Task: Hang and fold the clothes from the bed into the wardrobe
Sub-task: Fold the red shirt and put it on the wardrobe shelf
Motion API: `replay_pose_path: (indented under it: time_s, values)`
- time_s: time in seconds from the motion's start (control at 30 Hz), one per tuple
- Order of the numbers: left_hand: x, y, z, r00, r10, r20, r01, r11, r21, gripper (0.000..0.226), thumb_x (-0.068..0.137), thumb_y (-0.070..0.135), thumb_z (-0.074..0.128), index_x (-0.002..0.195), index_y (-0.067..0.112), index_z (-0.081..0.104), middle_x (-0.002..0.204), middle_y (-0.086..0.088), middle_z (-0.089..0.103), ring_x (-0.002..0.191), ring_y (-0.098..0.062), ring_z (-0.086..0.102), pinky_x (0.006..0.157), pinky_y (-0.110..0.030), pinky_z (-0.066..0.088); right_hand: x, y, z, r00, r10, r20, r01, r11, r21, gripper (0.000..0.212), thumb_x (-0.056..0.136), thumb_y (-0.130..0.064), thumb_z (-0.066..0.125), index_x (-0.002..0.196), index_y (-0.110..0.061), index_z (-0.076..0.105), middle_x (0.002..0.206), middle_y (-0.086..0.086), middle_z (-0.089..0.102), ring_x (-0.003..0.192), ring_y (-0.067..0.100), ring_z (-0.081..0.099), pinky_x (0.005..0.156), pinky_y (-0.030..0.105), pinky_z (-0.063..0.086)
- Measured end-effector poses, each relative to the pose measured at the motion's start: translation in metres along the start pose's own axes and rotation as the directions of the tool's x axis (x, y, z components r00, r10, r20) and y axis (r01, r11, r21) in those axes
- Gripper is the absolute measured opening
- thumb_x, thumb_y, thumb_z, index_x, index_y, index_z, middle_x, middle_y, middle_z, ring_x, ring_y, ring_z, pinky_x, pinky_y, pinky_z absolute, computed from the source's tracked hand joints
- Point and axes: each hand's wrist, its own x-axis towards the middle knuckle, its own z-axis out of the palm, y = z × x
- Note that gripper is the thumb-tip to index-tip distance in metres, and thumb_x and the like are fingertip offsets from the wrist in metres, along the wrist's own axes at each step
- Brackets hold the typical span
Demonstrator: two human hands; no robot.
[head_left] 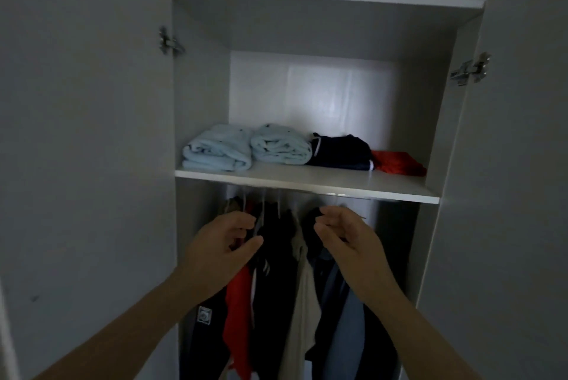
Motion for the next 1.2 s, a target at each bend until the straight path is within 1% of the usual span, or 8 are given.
replay_pose_path:
  time_s: [0.13, 0.33, 0.47, 0.67, 0.8, 0.93, 1.07, 1.2]
  values:
    - [-0.028, 0.001, -0.056, 0.993, 0.017, -0.118, -0.010, 0.998, 0.063, 0.018, 0.084, 0.022, 0.070, 0.099, 0.030, 0.062, 0.098, 0.016, 0.065, 0.091, 0.004, 0.061, 0.083, -0.015, 0.049, -0.018, -0.024, 0.050, 0.997, -0.034, 0.063, 0.031, 0.999, 0.042, 0.020, 0.090, -0.026, 0.065, 0.106, -0.037, 0.061, 0.101, -0.014, 0.068, 0.095, -0.001, 0.065, 0.078, 0.012, 0.049]
    - [-0.070, -0.008, -0.152, 0.958, 0.105, -0.265, -0.027, 0.958, 0.284, 0.024, 0.085, 0.024, 0.068, 0.108, 0.024, 0.064, 0.105, 0.012, 0.062, 0.097, -0.002, 0.059, 0.087, -0.022, 0.048, -0.033, -0.070, 0.132, 0.990, -0.063, 0.125, 0.051, 0.994, 0.099, 0.020, 0.091, -0.025, 0.063, 0.110, -0.029, 0.062, 0.101, -0.013, 0.067, 0.091, -0.006, 0.062, 0.075, 0.008, 0.047]
    - [-0.092, -0.012, -0.213, 0.931, 0.187, -0.312, -0.059, 0.924, 0.378, 0.029, 0.083, 0.024, 0.070, 0.111, 0.021, 0.063, 0.107, 0.009, 0.062, 0.098, -0.005, 0.059, 0.088, -0.023, 0.046, -0.041, -0.103, 0.192, 0.982, -0.104, 0.156, 0.084, 0.988, 0.131, 0.018, 0.091, -0.020, 0.063, 0.106, -0.030, 0.062, 0.100, -0.012, 0.068, 0.090, -0.001, 0.064, 0.080, 0.014, 0.050]
    - [-0.104, -0.041, -0.276, 0.909, 0.117, -0.399, 0.026, 0.941, 0.336, 0.051, 0.082, 0.022, 0.071, 0.128, 0.015, 0.052, 0.117, 0.005, 0.048, 0.103, -0.010, 0.053, 0.087, -0.025, 0.044, -0.052, -0.132, 0.252, 0.982, -0.131, 0.139, 0.108, 0.981, 0.164, 0.020, 0.090, -0.019, 0.065, 0.103, -0.034, 0.062, 0.097, -0.012, 0.069, 0.086, 0.000, 0.065, 0.073, 0.013, 0.051]
    - [-0.094, -0.060, -0.282, 0.954, -0.050, -0.297, 0.103, 0.981, 0.165, 0.070, 0.084, 0.026, 0.070, 0.143, 0.012, 0.036, 0.134, 0.002, 0.046, 0.116, -0.011, 0.048, 0.097, -0.024, 0.039, -0.059, -0.139, 0.267, 0.985, -0.122, 0.120, 0.105, 0.985, 0.137, 0.020, 0.090, -0.020, 0.064, 0.103, -0.035, 0.061, 0.099, -0.010, 0.069, 0.088, 0.003, 0.065, 0.076, 0.016, 0.052]
    - [-0.080, -0.070, -0.274, 0.966, -0.095, -0.241, 0.135, 0.979, 0.152, 0.082, 0.082, 0.034, 0.071, 0.148, 0.012, 0.026, 0.147, -0.003, 0.039, 0.132, -0.017, 0.040, 0.109, -0.037, 0.036, -0.061, -0.140, 0.263, 0.989, -0.108, 0.100, 0.094, 0.986, 0.139, 0.020, 0.090, -0.017, 0.064, 0.104, -0.032, 0.061, 0.099, -0.009, 0.068, 0.089, 0.002, 0.065, 0.078, 0.015, 0.052]
    - [-0.072, -0.075, -0.268, 0.938, -0.105, -0.329, 0.158, 0.978, 0.137, 0.082, 0.080, 0.031, 0.074, 0.144, 0.007, 0.030, 0.141, -0.007, 0.039, 0.127, -0.024, 0.043, 0.105, -0.037, 0.039, -0.059, -0.138, 0.251, 0.992, -0.087, 0.092, 0.074, 0.988, 0.133, 0.019, 0.090, -0.015, 0.064, 0.107, -0.024, 0.062, 0.098, -0.007, 0.070, 0.090, 0.008, 0.066, 0.082, 0.020, 0.052]
    - [-0.065, -0.073, -0.261, 0.936, -0.076, -0.344, 0.141, 0.976, 0.168, 0.055, 0.079, 0.028, 0.075, 0.122, 0.008, 0.046, 0.115, -0.002, 0.036, 0.106, -0.026, 0.049, 0.086, -0.026, 0.038, -0.059, -0.136, 0.237, 0.994, -0.072, 0.087, 0.064, 0.993, 0.095, 0.023, 0.091, -0.017, 0.063, 0.113, -0.020, 0.062, 0.100, -0.007, 0.069, 0.090, 0.004, 0.065, 0.082, 0.018, 0.052]
